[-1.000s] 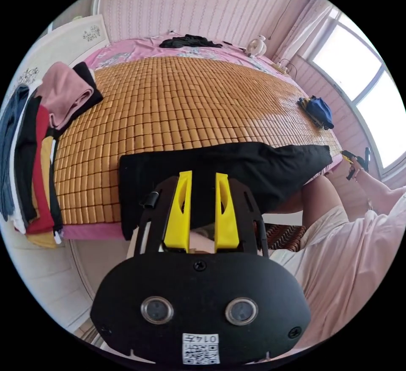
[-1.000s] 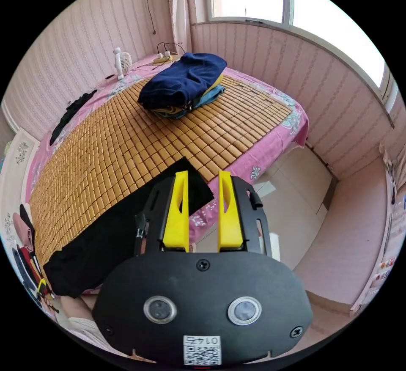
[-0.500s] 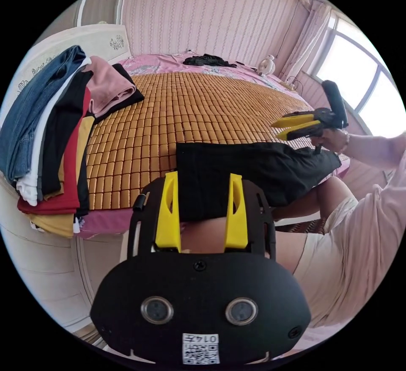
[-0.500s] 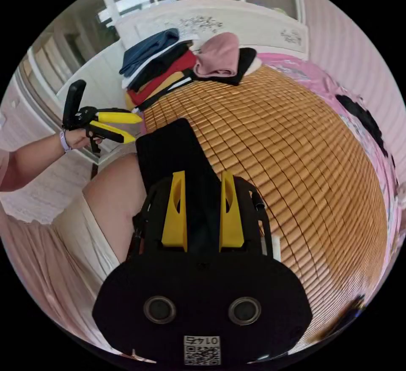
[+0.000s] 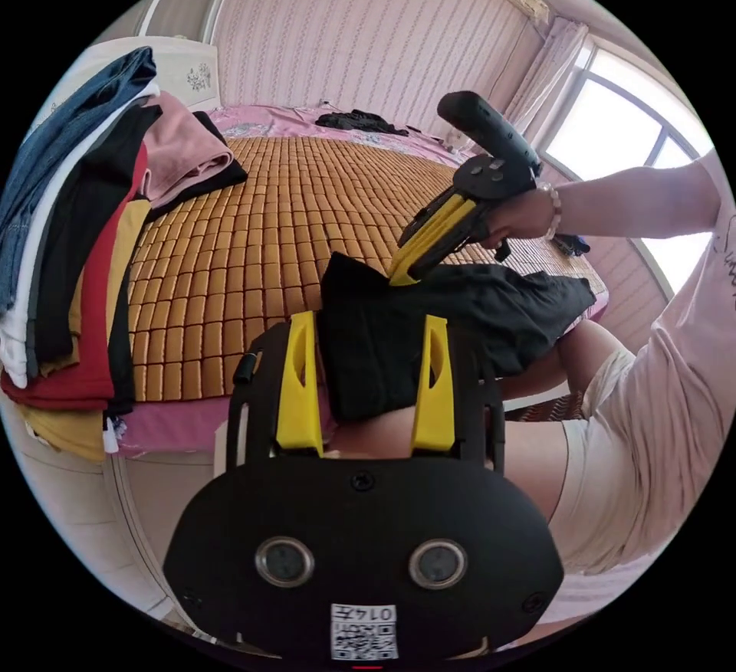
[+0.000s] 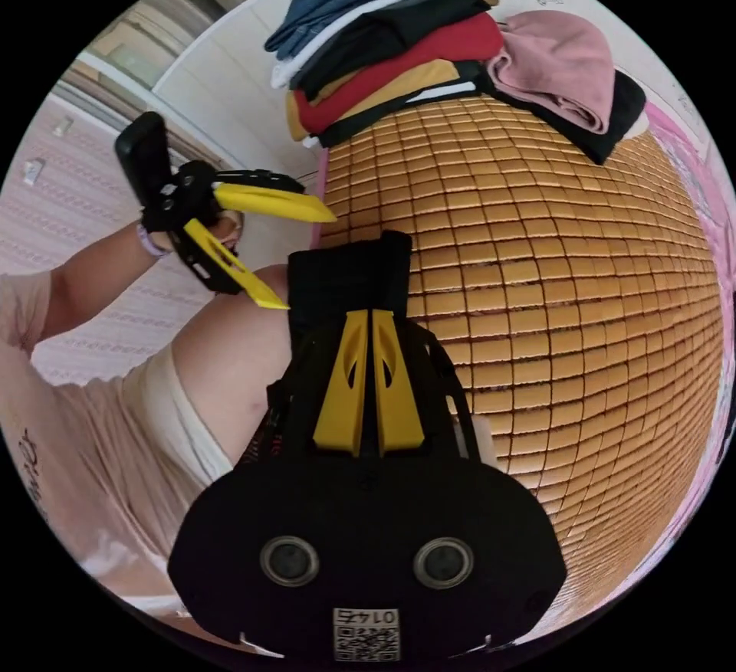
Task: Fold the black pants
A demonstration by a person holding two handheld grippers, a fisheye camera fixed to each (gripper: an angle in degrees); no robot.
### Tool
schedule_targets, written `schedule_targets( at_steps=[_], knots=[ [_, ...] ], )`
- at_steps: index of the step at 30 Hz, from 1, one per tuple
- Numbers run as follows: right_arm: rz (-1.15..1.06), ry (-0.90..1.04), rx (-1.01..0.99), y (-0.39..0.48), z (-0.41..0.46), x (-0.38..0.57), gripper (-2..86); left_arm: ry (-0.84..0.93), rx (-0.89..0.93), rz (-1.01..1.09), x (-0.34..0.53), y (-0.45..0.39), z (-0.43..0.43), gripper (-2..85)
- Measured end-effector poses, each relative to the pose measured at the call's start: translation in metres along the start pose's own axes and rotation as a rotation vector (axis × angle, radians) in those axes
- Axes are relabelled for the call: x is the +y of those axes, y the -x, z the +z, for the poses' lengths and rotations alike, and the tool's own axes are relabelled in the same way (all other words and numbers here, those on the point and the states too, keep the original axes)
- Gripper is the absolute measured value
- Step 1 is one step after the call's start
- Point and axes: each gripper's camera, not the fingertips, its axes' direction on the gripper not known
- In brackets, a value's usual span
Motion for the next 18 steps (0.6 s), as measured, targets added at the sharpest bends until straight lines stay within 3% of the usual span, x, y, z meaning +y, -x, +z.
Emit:
schedule_targets(
  at_steps=[3,7,10,11,15,18],
  knots=[
    [-0.152,-0.02,-0.087,0.011,-0.018,-0.015,0.1,-0.009,0.047,0.087,-0.007,0.005,0.002,20.2],
    [-0.309,-0.04,-0.364,0.015,-0.033,-0.037,0.0,-0.029,0.115,0.177,-0.013,0.006,-0.006,17.7],
    [-0.336,-0.04,-0.408,0.008,-0.032,-0.052,0.0,-0.055,0.206,0.188,-0.011,0.011,-0.021,8.9],
    [-0.303,-0.044,-0.395,0.001,-0.029,-0.059,0.0,-0.035,0.253,0.172,-0.009,0.014,-0.025,2.0],
    [-0.199,-0.028,-0.317,-0.014,-0.003,-0.081,0.0,0.112,0.322,-0.124,-0.003,0.038,-0.022,-0.1],
    [-0.135,0.055,-0.179,-0.012,0.037,-0.101,0.0,0.25,0.27,-0.325,-0.002,0.062,0.001,-0.1]
  ],
)
